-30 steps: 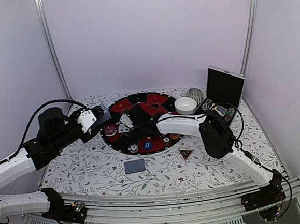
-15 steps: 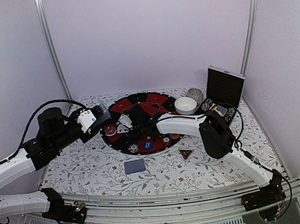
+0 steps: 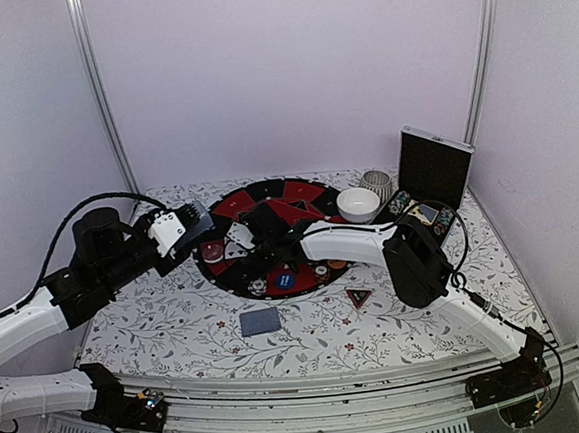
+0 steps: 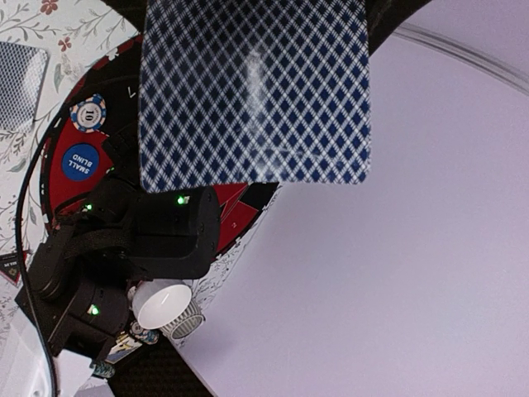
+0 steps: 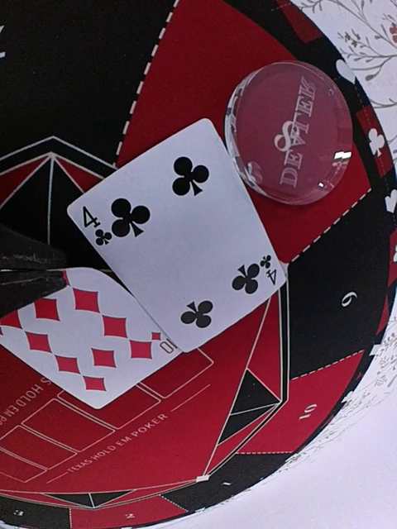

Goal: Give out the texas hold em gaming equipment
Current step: Flop the poker card in the community card area, then adjust the poker card in the community card area.

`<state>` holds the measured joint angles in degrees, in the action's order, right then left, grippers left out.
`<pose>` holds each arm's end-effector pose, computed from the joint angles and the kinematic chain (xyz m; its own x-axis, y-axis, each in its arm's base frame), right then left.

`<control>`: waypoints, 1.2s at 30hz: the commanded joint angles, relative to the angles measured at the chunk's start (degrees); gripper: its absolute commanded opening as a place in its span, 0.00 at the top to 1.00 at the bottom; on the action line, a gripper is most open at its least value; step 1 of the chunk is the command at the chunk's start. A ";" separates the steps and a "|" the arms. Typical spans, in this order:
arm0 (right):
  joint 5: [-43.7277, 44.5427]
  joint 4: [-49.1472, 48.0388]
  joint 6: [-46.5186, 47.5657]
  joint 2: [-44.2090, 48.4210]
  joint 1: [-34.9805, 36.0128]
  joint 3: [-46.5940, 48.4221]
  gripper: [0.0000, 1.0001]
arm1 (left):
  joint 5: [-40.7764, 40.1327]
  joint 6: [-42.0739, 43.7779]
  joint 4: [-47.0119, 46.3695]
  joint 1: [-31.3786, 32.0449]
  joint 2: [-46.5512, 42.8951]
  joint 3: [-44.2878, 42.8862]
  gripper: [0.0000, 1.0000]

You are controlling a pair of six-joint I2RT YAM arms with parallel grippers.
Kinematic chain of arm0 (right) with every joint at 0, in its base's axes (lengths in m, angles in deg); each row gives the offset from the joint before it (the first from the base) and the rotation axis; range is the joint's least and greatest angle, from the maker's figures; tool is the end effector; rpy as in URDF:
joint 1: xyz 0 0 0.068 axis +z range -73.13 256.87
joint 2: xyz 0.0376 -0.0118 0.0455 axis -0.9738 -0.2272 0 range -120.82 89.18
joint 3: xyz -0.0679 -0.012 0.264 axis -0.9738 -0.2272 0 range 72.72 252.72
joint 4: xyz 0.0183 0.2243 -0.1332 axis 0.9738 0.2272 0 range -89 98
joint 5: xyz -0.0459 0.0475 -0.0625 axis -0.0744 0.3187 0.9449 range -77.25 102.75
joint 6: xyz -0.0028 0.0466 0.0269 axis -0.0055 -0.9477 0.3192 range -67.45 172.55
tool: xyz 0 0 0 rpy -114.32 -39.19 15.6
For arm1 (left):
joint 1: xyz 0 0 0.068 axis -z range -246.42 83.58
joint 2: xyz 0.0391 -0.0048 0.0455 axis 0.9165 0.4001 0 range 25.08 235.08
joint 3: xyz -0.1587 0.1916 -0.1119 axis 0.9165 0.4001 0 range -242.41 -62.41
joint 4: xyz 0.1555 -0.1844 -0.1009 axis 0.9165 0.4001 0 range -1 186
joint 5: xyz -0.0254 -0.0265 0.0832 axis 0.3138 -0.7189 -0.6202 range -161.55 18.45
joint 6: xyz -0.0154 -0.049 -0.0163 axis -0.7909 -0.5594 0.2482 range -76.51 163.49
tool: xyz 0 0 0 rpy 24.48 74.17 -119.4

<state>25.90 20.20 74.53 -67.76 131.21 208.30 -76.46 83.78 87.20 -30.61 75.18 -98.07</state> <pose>0.3538 0.4792 0.1129 -0.0931 -0.7549 -0.6492 -0.7822 0.4589 -0.4215 0.1719 -0.1203 0.2891 0.1978 0.6517 -0.7322 0.5078 0.5708 0.6453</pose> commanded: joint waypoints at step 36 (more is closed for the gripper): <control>-19.75 -7.78 -29.00 13.03 -9.98 -13.85 0.92 | 0.92 -0.66 -0.66 -0.57 -1.39 -1.44 0.43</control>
<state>6.56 12.75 53.48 -52.29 121.95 194.88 -76.05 83.78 87.20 -30.61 74.46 -98.07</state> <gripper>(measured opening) 0.187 0.571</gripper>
